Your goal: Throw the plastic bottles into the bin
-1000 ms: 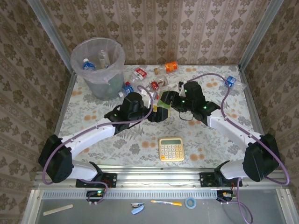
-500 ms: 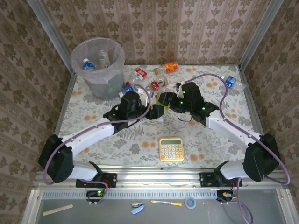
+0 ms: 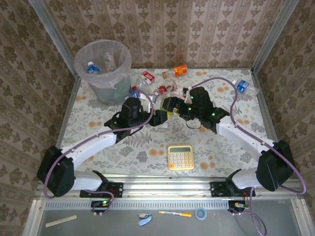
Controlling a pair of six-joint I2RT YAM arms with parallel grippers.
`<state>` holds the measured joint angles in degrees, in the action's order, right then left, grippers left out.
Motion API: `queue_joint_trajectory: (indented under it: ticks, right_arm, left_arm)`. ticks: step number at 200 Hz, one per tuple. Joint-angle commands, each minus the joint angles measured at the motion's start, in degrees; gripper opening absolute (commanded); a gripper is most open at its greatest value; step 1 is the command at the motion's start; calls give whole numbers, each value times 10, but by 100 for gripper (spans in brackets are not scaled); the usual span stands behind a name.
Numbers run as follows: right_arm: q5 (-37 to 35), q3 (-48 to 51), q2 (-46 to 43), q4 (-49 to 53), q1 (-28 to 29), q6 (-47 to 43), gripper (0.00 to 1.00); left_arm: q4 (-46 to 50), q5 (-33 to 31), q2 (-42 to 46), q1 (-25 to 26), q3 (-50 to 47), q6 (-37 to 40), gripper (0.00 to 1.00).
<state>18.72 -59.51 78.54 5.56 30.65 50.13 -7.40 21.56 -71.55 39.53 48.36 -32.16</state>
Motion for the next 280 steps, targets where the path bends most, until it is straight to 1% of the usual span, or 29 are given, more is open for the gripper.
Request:
queue_joint_trajectory:
  ticks: [1,13,30,61,78,80,84,103,115,130,163,186,203,214,223,236,251,259,267,271,277,280]
  right_arm:
    - [-24,-26,-35,46,0,-41,100]
    - [-41,-27,-52,65,-2,-51,100]
    - [-57,-24,-83,85,-14,-61,100]
    - [-82,-19,-150,133,-51,-82,100]
    - [-80,-4,-180,140,-75,-87,100]
    - [-80,-3,-182,141,-80,-87,100]
    - [-78,-1,-186,143,-85,-87,100]
    - [-64,11,-193,148,-105,-87,100]
    - [-61,19,-192,147,-109,-86,100]
    - [-59,26,-189,141,-109,-84,100]
    - [-59,31,-177,139,-111,-83,100]
    - [-58,30,-174,139,-115,-84,100]
    - [-55,26,-172,142,-120,-87,100]
    - [-54,23,-172,145,-120,-90,100]
    - [-54,20,-171,148,-122,-93,100]
    - [-53,18,-171,152,-125,-94,100]
    - [-50,16,-173,154,-125,-95,100]
    - [-49,17,-174,156,-125,-96,100]
    - [-45,17,-175,158,-125,-96,100]
    - [-44,17,-176,159,-126,-97,100]
    - [-42,18,-177,161,-126,-97,100]
    - [-40,17,-178,162,-126,-98,100]
  left_arm:
    - [8,2,51,-27,-5,27,44]
    - [28,-1,77,-46,-6,35,44]
    - [76,-22,119,-70,4,63,44]
    - [173,-56,192,-119,48,114,44]
    - [221,-87,227,-130,87,153,44]
    - [226,-91,231,-143,90,158,44]
    - [235,-102,238,-148,101,169,44]
    - [262,-160,269,-153,149,221,44]
    - [259,-188,286,-153,173,254,45]
    - [234,-217,306,-153,189,296,44]
    - [140,-268,342,-153,176,372,43]
    - [102,-294,331,-154,171,414,44]
    - [116,-288,291,-162,194,434,46]
    - [134,-260,255,-179,216,436,51]
    - [156,-234,219,-202,240,430,52]
    - [173,-199,167,-252,270,401,55]
    - [189,-121,98,-337,307,342,54]
    - [186,-88,62,-372,322,313,57]
    - [195,-62,25,-399,344,291,64]
    - [204,-52,7,-409,358,282,71]
    - [219,-40,-15,-420,379,268,86]
    - [226,-35,-25,-423,390,261,92]
